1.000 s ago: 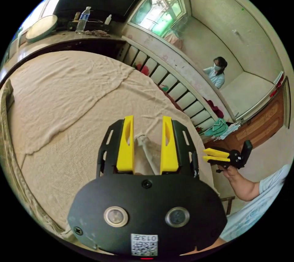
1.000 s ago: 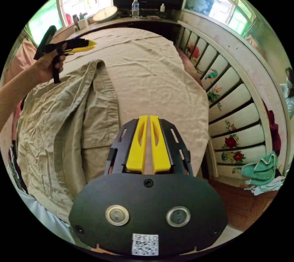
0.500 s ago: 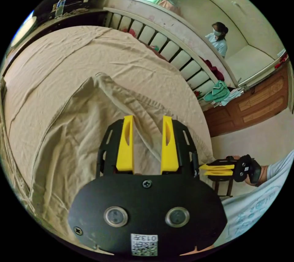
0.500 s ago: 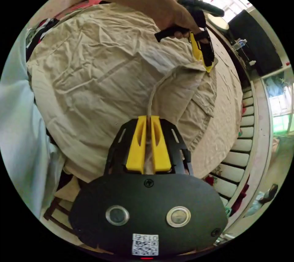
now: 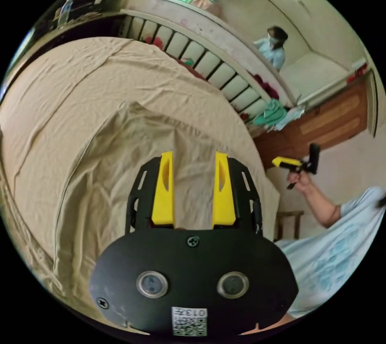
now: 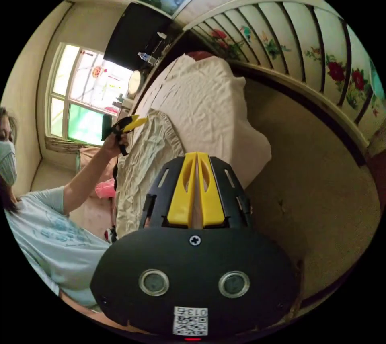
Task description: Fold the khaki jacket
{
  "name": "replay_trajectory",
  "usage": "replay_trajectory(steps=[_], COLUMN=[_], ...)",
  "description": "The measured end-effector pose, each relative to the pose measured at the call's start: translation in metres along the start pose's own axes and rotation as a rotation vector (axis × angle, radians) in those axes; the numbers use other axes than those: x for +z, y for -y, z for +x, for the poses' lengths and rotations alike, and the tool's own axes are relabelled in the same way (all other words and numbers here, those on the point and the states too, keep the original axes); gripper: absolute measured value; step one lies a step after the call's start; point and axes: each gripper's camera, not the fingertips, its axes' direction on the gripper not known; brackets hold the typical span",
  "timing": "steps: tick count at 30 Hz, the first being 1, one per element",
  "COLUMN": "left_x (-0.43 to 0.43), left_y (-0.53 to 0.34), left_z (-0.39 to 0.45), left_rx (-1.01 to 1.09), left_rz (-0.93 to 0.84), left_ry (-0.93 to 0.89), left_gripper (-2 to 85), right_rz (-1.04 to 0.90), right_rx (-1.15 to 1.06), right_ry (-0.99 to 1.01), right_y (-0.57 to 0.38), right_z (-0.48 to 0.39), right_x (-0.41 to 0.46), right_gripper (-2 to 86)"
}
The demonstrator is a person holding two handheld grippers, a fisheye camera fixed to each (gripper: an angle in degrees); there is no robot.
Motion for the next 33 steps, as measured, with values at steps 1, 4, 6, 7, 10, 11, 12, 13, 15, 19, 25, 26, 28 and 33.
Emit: replay_trajectory(steps=[1, 4, 6, 7, 10, 11, 12, 13, 15, 19, 25, 26, 28, 33], left_x=[0.000, 0.007, 0.007, 0.005, 0.003, 0.005, 0.006, 0.001, -0.006, -0.052, -0.070, -0.075, -0.078, -0.105], left_y=[-0.018, -0.075, -0.111, -0.134, -0.187, -0.205, -0.213, -0.227, -0.234, -0.242, -0.323, -0.345, -0.376, -0.436], left_z=[0.019, 0.068, 0.092, 0.105, 0.124, 0.127, 0.128, 0.133, 0.136, 0.182, 0.212, 0.219, 0.225, 0.226], left_rx=[0.059, 0.160, 0.166, 0.142, 0.064, 0.039, 0.025, 0.043, 0.010, 0.034, -0.038, -0.052, -0.083, -0.217], left_rz=[-0.038, -0.123, -0.131, -0.120, -0.131, -0.151, -0.166, -0.109, -0.105, -0.003, -0.089, -0.102, -0.137, -0.088], left_ry=[0.065, 0.237, 0.296, 0.312, 0.350, 0.378, 0.392, 0.444, 0.477, 0.610, 0.550, 0.555, 0.579, 0.550], left_gripper=[13.5, 12.1, 11.1, 10.5, 8.3, 4.4, 2.5, 1.5, 0.6, -0.1, -0.2, -0.1, 0.0, 0.9], right_rz=[-0.023, -0.205, -0.274, -0.278, -0.343, -0.271, -0.276, -0.279, -0.320, -0.184, -0.248, -0.261, -0.308, -0.240], right_rx=[-0.065, -0.359, -0.527, -0.547, -0.563, -0.541, -0.529, -0.525, -0.521, -0.524, -0.668, -0.685, -0.664, -0.652], right_ry=[-0.026, -0.078, -0.211, -0.244, -0.337, -0.309, -0.274, -0.260, -0.264, -0.280, -0.232, -0.239, -0.322, -0.282], right_y=[-0.003, -0.030, -0.065, -0.073, -0.101, -0.106, -0.107, -0.107, -0.105, -0.110, -0.155, -0.165, -0.178, -0.186], right_z=[-0.015, -0.086, -0.124, -0.128, -0.125, -0.119, -0.114, -0.113, -0.116, -0.133, -0.176, -0.182, -0.179, -0.187], right_x=[0.002, 0.033, 0.061, 0.067, 0.093, 0.091, 0.092, 0.093, 0.098, 0.075, 0.095, 0.102, 0.122, 0.104], right_gripper=[0.2, 0.1, 0.0, 0.0, 0.1, 0.0, 0.0, 0.0, 0.1, 0.3, 0.3, 0.3, 0.5, 2.6])
